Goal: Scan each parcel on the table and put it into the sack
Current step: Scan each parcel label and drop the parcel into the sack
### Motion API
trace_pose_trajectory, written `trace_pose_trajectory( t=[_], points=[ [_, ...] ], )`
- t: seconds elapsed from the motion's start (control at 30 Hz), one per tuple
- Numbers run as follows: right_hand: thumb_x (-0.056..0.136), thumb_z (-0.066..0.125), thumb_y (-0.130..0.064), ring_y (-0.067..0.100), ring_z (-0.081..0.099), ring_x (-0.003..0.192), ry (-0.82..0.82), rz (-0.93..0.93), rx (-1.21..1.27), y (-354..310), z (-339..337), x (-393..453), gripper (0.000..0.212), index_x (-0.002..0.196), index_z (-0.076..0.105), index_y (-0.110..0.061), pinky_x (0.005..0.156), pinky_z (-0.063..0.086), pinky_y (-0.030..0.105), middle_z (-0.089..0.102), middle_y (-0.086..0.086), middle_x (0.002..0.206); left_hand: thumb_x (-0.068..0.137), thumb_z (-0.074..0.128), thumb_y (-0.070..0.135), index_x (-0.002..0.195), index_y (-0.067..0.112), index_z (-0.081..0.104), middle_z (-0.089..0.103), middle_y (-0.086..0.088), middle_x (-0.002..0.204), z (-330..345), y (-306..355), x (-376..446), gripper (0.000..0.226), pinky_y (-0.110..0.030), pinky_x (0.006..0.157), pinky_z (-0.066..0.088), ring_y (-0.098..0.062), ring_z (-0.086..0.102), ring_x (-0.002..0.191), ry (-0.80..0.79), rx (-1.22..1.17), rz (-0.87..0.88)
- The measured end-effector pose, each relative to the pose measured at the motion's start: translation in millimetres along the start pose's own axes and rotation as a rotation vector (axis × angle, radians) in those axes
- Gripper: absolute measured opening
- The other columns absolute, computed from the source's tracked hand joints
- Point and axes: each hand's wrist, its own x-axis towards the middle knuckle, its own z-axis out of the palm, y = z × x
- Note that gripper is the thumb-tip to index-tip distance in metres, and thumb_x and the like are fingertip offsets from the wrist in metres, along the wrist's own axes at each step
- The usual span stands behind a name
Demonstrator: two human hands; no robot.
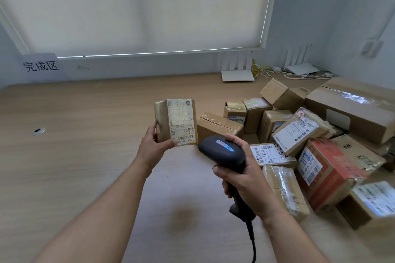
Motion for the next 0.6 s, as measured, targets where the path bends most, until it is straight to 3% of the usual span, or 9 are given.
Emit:
trace_pose_trajectory(
  t=[0.07,0.23,0.4,0.6],
  points=[
    [0.084,0.070,0.004,0.024,0.054,0.052,-0.010,-0.008,0.012,-1,1,0,0.070,0.131,0.045,-0.041,0.045,0.047,0.032,0.056,0.014,0.119,0.081,0.070,0.003,0.148,0.024,0.028,0.062,0.002,0.107,-3,0,-2,0.081,-0.016,0.068,0.045,-0.007,0.059,0.096,-0.001,0.010,-0.002],
    [0.083,0.072,0.004,0.025,0.053,0.051,-0.042,-0.028,0.043,-1,4,0,0.069,0.127,0.049,-0.043,0.045,0.047,0.032,0.056,0.009,0.121,0.079,0.071,0.001,0.144,0.018,0.035,0.063,-0.010,0.118,-13,-4,-7,0.076,-0.020,0.074,0.049,-0.019,0.062,0.104,0.003,0.010,-0.013],
    [0.074,0.074,-0.009,0.025,0.053,0.052,-0.087,-0.033,0.069,0,15,-2,0.069,0.127,0.049,-0.045,0.046,0.048,0.034,0.056,0.004,0.121,0.077,0.075,0.005,0.144,0.020,0.036,0.061,-0.009,0.120,-26,-17,-33,0.079,-0.029,0.086,0.052,-0.020,0.061,0.108,0.082,-0.006,-0.029],
    [0.082,0.068,0.012,0.028,0.047,0.049,-0.149,-0.033,0.092,3,49,-3,0.071,0.125,0.049,-0.042,0.044,0.044,0.034,0.061,0.006,0.110,0.049,0.079,0.041,0.139,0.036,0.040,0.055,-0.005,0.127,-61,-38,-80,0.098,-0.042,0.097,0.051,-0.020,0.057,0.115,0.256,0.005,-0.078]
  ],
)
